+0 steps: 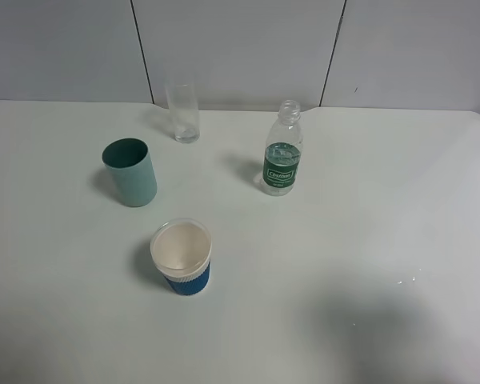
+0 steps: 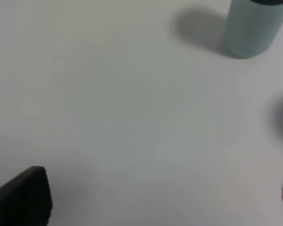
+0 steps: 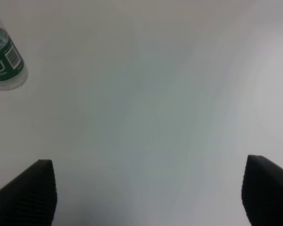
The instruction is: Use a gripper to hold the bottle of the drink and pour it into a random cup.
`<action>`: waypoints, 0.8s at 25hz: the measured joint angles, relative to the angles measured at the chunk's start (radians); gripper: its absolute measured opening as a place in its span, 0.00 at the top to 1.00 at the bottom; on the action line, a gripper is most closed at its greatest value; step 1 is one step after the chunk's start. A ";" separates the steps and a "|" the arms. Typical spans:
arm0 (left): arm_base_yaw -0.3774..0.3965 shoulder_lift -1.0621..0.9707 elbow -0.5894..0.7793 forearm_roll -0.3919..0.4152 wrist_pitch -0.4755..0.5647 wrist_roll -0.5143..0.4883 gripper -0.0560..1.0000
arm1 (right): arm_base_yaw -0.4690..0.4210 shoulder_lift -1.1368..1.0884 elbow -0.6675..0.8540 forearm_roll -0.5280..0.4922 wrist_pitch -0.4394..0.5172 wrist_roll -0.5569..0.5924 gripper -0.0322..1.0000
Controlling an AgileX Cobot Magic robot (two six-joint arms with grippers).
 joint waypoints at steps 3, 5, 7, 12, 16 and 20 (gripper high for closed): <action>0.000 0.000 0.000 0.000 0.000 0.000 0.01 | 0.000 0.000 0.000 0.000 0.000 0.000 0.21; 0.000 0.000 0.000 0.000 0.000 0.000 0.01 | 0.000 0.000 0.000 0.000 0.000 0.000 0.21; 0.000 0.000 0.000 0.000 0.000 0.000 0.01 | 0.000 0.000 0.000 0.000 0.000 0.000 0.21; 0.000 0.000 0.000 0.000 0.000 0.000 0.01 | 0.000 0.000 0.000 0.000 -0.001 0.000 0.21; 0.000 0.000 0.000 0.000 0.000 0.000 0.01 | 0.000 0.000 0.000 0.000 -0.001 0.001 0.21; 0.000 0.000 0.000 0.000 0.000 0.000 0.01 | 0.000 0.000 0.000 0.000 -0.001 0.001 0.21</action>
